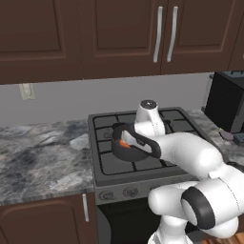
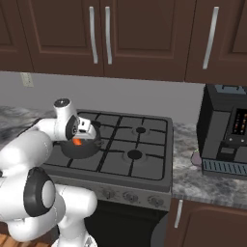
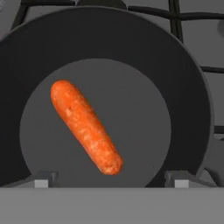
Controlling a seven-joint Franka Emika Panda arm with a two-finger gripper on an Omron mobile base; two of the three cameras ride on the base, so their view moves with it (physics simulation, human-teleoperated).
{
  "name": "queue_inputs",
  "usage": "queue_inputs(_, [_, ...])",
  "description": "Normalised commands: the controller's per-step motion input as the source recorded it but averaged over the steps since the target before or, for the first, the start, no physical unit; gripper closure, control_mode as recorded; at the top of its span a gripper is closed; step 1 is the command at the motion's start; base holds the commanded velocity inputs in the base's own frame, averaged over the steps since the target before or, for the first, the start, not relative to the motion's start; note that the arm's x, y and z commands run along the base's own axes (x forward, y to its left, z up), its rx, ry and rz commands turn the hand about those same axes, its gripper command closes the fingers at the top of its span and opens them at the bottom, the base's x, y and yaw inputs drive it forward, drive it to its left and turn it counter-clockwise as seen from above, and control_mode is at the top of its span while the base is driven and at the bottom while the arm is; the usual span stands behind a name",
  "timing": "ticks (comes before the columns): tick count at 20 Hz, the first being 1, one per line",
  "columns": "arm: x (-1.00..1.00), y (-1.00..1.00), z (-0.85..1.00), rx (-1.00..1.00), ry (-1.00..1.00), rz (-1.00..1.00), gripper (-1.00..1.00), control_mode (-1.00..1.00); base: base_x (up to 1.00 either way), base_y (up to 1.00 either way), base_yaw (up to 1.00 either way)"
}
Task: Put the eggplant and carrot in the pot. Retrieve the spatula and lightly stir the vegetables in the pot.
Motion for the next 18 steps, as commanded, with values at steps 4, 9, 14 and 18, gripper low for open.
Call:
queue_inputs(4, [-0.57, -0.03, 0.47, 0.01, -0.04, 0.0, -1.0, -1.0, 0.0, 0.0, 0.0])
queue_inputs(9, [-0.67, -0.3, 0.49, 0.06, -0.08, -0.03, -1.0, -1.0, 0.0, 0.0, 0.0])
queue_inputs(14, [-0.3, -0.56, 0.35, 0.05, -0.01, -0.09, -1.0, -1.0, 0.0, 0.0, 0.0])
queue_inputs(18, [-0.14, -0.71, 0.16, 0.02, 0.0, -0.13, -1.0, -1.0, 0.0, 0.0, 0.0])
